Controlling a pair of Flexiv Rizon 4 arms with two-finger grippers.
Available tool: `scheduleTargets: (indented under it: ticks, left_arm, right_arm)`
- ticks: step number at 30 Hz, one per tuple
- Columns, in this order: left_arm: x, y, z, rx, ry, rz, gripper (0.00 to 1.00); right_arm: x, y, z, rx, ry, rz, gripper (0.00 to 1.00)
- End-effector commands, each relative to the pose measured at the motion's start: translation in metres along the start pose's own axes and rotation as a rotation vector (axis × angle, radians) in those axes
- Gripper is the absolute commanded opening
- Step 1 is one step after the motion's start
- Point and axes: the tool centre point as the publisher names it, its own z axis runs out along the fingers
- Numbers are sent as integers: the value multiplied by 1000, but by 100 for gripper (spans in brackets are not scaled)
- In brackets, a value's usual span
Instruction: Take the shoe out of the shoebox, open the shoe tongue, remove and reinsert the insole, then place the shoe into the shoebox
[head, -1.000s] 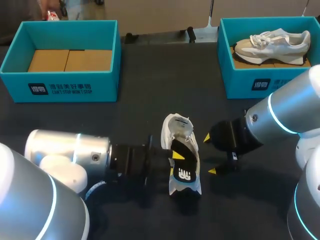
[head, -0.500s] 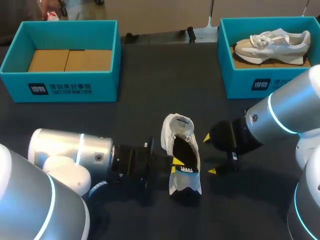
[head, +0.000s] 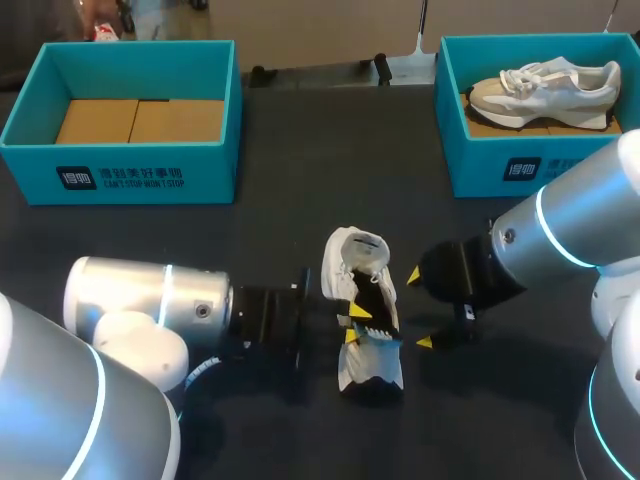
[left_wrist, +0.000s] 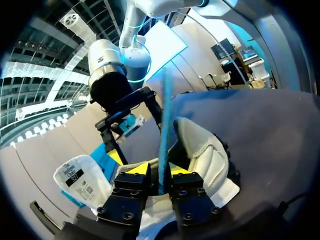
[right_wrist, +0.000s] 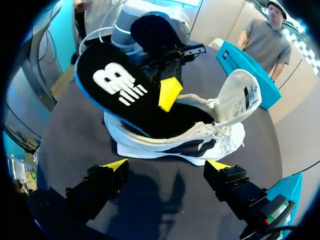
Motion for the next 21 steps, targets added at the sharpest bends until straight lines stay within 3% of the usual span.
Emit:
scheduleTargets:
  ticks: [1, 7, 8, 9, 21]
  left_arm:
    - [6, -10, -8, 6, -3, 10, 29]
    - [7, -21, -8, 28, -6, 29, 16]
    - [7, -22, -8, 30, -5, 30, 12]
    - [7, -23, -7, 34, -5, 32, 0]
    - [0, -6, 5, 9, -8, 93, 0]
  right_arm:
    - [1, 1, 0, 4, -3, 1, 100]
    - [1, 1, 0, 4, -3, 1, 100]
    - [1, 1, 0, 4, -3, 1, 100]
    - [1, 1, 0, 4, -3, 1, 100]
    - [1, 1, 0, 4, -3, 1, 100]
